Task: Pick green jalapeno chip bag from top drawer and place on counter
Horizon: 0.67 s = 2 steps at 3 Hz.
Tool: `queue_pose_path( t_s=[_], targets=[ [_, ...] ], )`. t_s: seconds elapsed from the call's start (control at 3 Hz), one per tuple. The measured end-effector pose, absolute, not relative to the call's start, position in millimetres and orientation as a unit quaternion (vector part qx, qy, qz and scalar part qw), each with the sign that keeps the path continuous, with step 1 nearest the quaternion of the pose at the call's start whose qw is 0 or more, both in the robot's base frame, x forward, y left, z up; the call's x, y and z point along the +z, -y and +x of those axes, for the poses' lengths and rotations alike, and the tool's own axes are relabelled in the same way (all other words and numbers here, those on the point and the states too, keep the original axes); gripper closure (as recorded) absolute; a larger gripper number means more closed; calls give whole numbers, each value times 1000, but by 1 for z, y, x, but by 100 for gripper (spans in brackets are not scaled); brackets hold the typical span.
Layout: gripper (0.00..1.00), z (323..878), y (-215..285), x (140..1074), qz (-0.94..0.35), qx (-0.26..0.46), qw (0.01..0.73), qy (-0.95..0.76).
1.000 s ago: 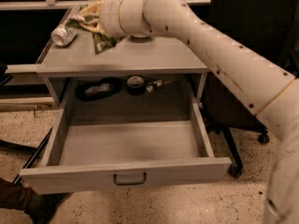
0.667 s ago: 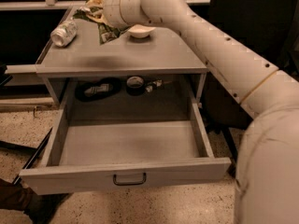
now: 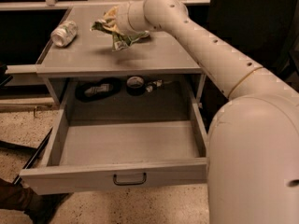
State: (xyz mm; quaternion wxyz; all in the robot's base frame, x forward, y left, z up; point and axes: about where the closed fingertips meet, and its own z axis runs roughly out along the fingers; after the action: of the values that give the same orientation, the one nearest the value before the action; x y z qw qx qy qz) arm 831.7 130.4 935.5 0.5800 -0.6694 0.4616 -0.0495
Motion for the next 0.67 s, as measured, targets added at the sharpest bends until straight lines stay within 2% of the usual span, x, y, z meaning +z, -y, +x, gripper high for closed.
queue_pose_path(
  t_s=[0.67],
  targets=[
    [100, 827, -122, 862, -653, 58, 571, -493]
  ],
)
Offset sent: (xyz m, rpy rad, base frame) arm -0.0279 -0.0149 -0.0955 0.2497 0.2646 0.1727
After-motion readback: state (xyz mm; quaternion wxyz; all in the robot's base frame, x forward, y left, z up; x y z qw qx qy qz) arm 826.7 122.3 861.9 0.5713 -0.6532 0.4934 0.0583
